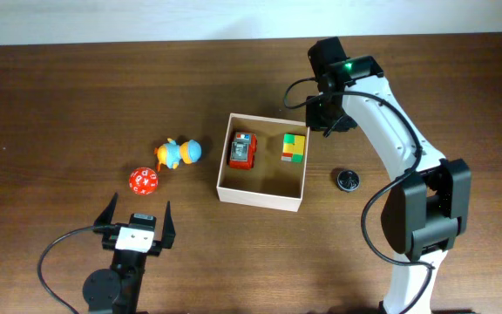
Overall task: Pack container
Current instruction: 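Move the right gripper right over the black round wheel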
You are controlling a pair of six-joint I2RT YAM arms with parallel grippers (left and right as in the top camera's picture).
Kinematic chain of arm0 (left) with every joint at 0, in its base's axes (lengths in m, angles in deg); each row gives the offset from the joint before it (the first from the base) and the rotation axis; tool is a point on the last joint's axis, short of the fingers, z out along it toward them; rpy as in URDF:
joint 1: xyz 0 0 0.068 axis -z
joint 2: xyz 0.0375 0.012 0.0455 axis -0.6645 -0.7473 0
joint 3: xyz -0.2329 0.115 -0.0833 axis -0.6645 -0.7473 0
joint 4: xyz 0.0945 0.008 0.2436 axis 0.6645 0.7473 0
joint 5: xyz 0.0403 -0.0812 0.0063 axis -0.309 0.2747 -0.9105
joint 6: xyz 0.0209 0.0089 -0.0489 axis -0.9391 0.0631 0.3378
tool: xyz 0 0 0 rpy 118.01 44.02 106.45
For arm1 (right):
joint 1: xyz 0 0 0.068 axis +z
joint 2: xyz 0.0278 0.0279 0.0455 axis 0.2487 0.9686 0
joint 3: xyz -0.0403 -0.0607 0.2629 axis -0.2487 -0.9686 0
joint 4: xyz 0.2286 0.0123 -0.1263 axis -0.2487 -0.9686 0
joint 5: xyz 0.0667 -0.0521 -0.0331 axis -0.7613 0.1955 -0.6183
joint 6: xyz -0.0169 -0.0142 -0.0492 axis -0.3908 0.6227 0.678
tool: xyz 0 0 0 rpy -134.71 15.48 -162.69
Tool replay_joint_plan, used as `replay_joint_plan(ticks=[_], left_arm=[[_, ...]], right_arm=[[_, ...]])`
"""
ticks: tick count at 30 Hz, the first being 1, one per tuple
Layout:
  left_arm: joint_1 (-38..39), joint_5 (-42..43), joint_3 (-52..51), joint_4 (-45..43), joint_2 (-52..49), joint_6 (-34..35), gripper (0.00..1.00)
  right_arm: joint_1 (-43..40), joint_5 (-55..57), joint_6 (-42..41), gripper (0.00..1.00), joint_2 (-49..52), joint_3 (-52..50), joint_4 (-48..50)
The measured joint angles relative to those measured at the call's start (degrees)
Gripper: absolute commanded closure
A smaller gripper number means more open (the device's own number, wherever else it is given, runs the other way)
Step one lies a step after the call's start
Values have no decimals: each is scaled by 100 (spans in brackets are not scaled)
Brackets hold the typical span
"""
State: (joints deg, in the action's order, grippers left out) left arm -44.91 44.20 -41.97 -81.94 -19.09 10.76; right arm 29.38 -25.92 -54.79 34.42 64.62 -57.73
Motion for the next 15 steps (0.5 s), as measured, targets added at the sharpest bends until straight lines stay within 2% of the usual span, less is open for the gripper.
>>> replay_joint_plan(ticks=[15], left_arm=[[0,0,0,0,0,0,1]], right_arm=[[0,-330,195,66,92,0,98]])
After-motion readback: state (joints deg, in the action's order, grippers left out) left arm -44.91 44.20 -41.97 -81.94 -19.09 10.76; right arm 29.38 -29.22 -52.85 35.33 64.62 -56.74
